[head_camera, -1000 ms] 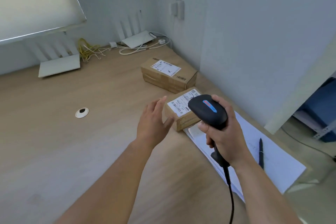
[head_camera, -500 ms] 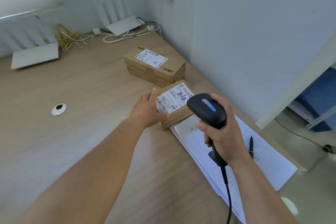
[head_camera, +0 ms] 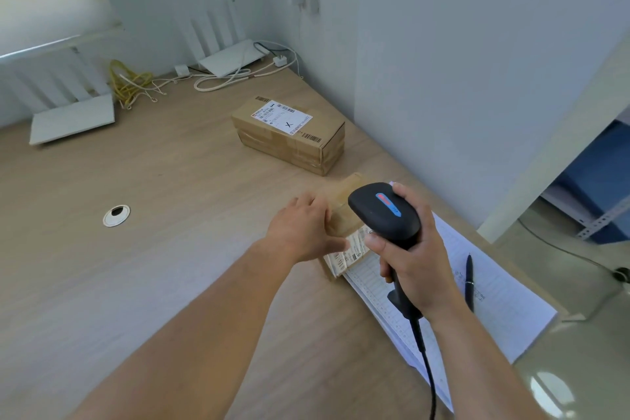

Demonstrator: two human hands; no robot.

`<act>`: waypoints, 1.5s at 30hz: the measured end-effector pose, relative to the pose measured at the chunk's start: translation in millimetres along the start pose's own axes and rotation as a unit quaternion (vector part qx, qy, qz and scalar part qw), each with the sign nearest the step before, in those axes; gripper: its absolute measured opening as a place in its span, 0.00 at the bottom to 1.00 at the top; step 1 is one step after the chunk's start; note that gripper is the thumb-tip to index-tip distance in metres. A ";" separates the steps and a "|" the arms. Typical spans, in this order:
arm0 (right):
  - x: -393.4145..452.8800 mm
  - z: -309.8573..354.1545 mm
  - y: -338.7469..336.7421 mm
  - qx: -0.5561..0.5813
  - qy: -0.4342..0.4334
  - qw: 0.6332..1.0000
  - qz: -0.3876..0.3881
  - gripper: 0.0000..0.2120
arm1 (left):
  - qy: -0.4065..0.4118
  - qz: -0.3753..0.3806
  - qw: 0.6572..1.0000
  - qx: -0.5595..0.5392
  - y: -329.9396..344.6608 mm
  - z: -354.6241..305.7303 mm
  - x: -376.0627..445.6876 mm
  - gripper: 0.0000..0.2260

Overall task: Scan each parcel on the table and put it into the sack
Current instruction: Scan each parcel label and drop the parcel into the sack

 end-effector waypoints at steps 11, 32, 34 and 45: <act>-11.6 10.7 11.0 0.007 -0.013 1.000 0.021 0.32 | -0.104 -0.010 0.970 -0.221 -16.8 17.3 -23.1 0.35; -101.3 69.8 140.1 -0.028 -0.102 0.990 0.089 0.32 | -0.114 -0.244 0.758 -0.594 -34.0 144.5 -218.9 0.37; -114.5 74.6 157.5 -0.030 -0.106 0.989 0.100 0.32 | -0.109 -0.256 0.753 -0.596 -37.9 155.7 -235.9 0.36; -174.6 91.7 239.9 -0.021 -0.138 0.977 0.162 0.32 | -0.103 -0.320 0.737 -0.587 -46.7 221.5 -323.6 0.38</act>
Point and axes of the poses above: each hand's wrist, its own x-axis towards the middle knuckle, its own y-axis out of the palm, z = x × y, the point moved 2 cm from there along x, towards the middle knuckle
